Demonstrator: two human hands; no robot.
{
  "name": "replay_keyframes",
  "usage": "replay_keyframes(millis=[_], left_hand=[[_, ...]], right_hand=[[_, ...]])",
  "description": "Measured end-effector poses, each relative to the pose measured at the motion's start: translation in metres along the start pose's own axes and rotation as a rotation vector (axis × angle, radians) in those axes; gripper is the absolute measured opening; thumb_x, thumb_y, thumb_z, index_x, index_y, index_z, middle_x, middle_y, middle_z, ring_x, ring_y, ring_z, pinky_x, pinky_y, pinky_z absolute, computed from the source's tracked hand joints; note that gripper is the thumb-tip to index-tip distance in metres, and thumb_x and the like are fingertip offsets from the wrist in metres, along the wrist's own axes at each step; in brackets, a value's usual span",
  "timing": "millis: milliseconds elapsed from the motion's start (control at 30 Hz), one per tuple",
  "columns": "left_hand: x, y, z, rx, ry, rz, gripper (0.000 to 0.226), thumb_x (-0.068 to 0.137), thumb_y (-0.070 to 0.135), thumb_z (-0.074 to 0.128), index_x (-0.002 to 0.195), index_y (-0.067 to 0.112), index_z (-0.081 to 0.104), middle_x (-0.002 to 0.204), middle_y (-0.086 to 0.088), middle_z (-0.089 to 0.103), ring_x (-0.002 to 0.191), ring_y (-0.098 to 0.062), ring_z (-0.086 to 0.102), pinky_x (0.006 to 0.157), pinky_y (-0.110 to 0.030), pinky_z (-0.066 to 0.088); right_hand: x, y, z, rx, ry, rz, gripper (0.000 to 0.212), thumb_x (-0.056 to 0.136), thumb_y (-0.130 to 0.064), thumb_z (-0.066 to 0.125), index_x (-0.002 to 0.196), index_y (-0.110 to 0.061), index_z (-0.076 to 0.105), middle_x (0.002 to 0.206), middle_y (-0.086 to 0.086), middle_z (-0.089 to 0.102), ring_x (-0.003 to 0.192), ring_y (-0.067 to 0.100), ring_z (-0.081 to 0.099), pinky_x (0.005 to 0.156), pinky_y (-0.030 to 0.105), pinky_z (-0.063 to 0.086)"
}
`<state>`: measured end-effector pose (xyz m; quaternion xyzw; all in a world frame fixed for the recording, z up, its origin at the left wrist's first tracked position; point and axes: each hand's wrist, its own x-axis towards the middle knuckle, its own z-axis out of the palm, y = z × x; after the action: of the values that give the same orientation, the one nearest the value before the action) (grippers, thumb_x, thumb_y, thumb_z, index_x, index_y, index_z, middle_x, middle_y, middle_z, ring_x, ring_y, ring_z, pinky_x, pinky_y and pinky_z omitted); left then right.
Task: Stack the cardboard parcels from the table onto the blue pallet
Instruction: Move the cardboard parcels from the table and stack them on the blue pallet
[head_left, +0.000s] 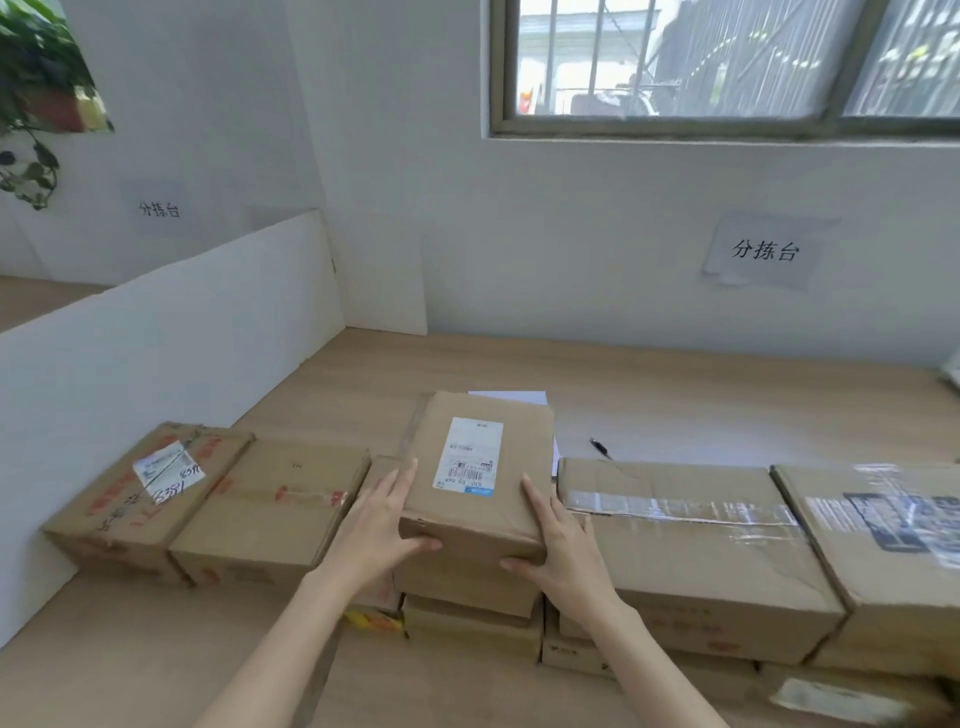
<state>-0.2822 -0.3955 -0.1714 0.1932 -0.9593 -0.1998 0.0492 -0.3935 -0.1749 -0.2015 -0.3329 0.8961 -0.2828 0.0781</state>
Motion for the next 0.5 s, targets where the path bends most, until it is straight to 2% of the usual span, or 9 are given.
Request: replay_keyframes(millis=[133, 233, 300, 400, 500], left_hand=[[-0.006, -0.005, -0.024, -0.04, 0.017, -0.001, 0.112, 0.068, 0.063, 0.071, 0.153, 0.029, 0.008, 0.159, 0.006, 0.019, 0.142, -0.02, 0.028, 0.114, -0.039, 0.028], [-0.01, -0.001, -0.055, -0.033, 0.066, 0.043, 0.107, 0.07, 0.056, 0.075, 0.153, 0.025, 0.015, 0.157, 0.01, 0.021, 0.142, -0.017, 0.028, 0.116, -0.038, 0.024], [-0.009, 0.007, -0.077, -0.024, 0.089, 0.077, 0.107, 0.069, 0.053, 0.077, 0.153, 0.021, 0.018, 0.157, 0.008, 0.023, 0.142, -0.017, 0.029, 0.117, -0.037, 0.024], [-0.005, 0.028, -0.106, -0.032, 0.11, 0.118, 0.107, 0.067, 0.05, 0.08, 0.152, 0.018, 0.022, 0.156, 0.005, 0.026, 0.14, -0.02, 0.032, 0.114, -0.038, 0.028], [0.005, 0.06, -0.127, -0.014, 0.166, 0.175, 0.107, 0.066, 0.051, 0.08, 0.151, 0.019, 0.024, 0.156, 0.006, 0.027, 0.139, -0.022, 0.035, 0.112, -0.038, 0.03]], right_hand=[[0.005, -0.017, -0.01, 0.004, 0.002, -0.024, 0.095, 0.079, -0.054, 0.068, 0.151, -0.042, 0.008, 0.154, -0.003, 0.03, 0.139, 0.018, 0.028, 0.115, 0.038, 0.021], [0.01, -0.036, -0.026, 0.027, -0.032, -0.025, 0.093, 0.077, -0.054, 0.07, 0.151, -0.04, 0.014, 0.141, -0.005, 0.044, 0.129, 0.018, 0.04, 0.112, 0.037, 0.025], [0.011, -0.046, -0.039, 0.058, -0.01, -0.039, 0.093, 0.077, -0.053, 0.071, 0.15, -0.039, 0.016, 0.14, -0.006, 0.045, 0.127, 0.019, 0.041, 0.109, 0.034, 0.028], [0.01, -0.056, -0.068, 0.109, 0.034, -0.047, 0.092, 0.079, -0.048, 0.073, 0.151, -0.036, 0.017, 0.137, -0.005, 0.045, 0.125, 0.019, 0.04, 0.095, 0.028, 0.036], [0.007, -0.057, -0.105, 0.089, 0.112, -0.049, 0.094, 0.077, -0.049, 0.073, 0.151, -0.037, 0.016, 0.142, -0.002, 0.044, 0.129, 0.022, 0.04, 0.098, 0.033, 0.038]])
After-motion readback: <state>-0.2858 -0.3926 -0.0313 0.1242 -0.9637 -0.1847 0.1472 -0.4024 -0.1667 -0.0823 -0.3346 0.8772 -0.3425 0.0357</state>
